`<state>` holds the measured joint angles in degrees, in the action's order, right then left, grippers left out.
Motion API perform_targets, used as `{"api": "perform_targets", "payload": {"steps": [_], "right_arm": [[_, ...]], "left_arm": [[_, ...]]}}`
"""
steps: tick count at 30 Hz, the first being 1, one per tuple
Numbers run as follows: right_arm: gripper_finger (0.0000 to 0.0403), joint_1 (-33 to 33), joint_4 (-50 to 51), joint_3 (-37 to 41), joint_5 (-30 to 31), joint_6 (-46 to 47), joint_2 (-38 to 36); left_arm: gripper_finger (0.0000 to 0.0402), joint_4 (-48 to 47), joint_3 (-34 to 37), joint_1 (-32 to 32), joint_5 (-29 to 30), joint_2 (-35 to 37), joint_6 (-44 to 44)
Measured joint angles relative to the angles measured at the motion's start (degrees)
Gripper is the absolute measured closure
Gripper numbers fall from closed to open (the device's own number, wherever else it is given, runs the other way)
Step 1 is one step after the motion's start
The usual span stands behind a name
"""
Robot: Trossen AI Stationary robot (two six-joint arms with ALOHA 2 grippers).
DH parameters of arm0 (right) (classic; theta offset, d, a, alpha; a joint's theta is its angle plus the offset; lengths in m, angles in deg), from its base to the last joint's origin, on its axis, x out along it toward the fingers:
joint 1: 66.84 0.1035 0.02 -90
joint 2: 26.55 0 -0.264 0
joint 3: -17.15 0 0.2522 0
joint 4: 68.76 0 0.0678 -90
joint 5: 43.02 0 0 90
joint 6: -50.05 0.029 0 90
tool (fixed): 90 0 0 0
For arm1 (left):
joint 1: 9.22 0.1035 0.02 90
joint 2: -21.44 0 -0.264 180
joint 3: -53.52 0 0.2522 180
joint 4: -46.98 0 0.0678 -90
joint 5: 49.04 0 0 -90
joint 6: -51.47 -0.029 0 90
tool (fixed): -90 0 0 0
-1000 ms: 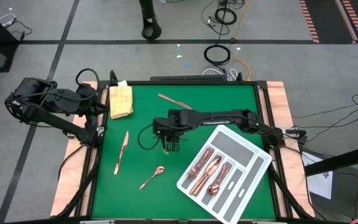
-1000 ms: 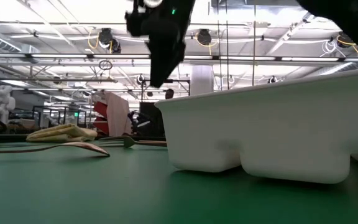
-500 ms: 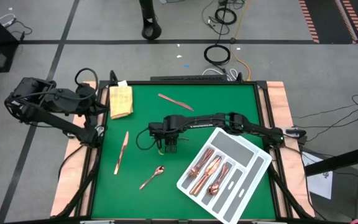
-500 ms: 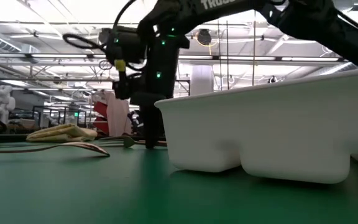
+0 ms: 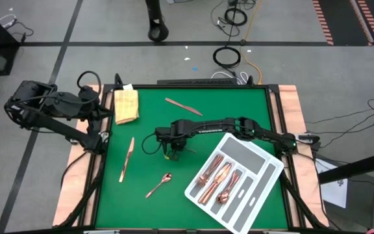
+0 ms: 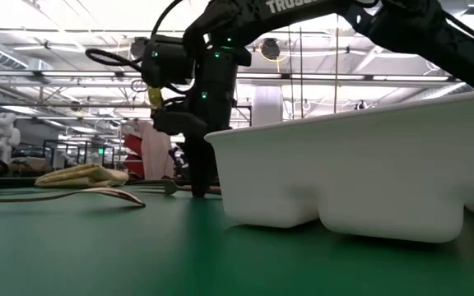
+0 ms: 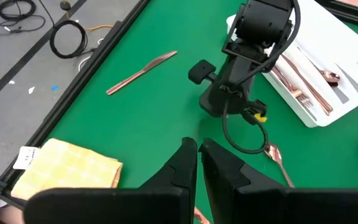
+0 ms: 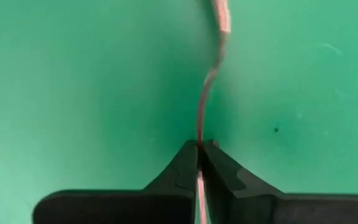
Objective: Sort silverware
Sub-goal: Put the bronze fork into the silverware tray
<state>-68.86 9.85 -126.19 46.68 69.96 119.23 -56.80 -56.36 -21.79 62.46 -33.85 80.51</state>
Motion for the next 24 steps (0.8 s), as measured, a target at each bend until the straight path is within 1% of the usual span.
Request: {"api": "perform_targets", "payload": {"steps": [4,7,11,14,16,18,20,22,24], "right_arm": [[0.0401,1.0,-1.8,0.4,2.0,6.2,-2.9],[0.0402,1.8,-1.6,0.3,5.1,10.1,-8.3],[0.0402,3.0,-1.2,0.0,9.3,11.7,-14.6],[0.0402,4.8,2.1,0.1,9.3,4.3,-18.3],[0.0403,6.6,7.2,0.1,5.6,-2.5,-21.5],[0.0403,8.0,12.2,0.0,0.4,-9.3,-24.0],[0.0403,8.8,17.0,0.0,-3.6,-16.7,-25.1],[0.0403,9.3,21.4,0.1,-6.6,-23.5,-25.3],[0.0403,9.7,25.3,0.1,-7.9,-28.3,-25.3]], "left_arm": [[0.0370,0.0,0.0,0.0,0.0,0.0,-1.0],[0.0370,0.0,0.0,0.0,0.0,0.2,-1.1],[0.0370,0.0,0.0,0.0,0.0,0.6,-1.5],[0.0370,0.0,0.0,0.0,0.0,0.9,-2.3],[0.0370,0.0,0.0,0.0,0.0,1.4,-2.6],[0.0370,0.0,0.0,0.0,0.0,1.6,-2.6],[0.0370,0.0,0.0,0.0,0.0,1.8,-2.5],[0.0370,0.0,0.0,0.0,0.0,2.0,-2.4],[0.0370,0.0,0.0,0.0,0.0,2.0,-2.4]]}}
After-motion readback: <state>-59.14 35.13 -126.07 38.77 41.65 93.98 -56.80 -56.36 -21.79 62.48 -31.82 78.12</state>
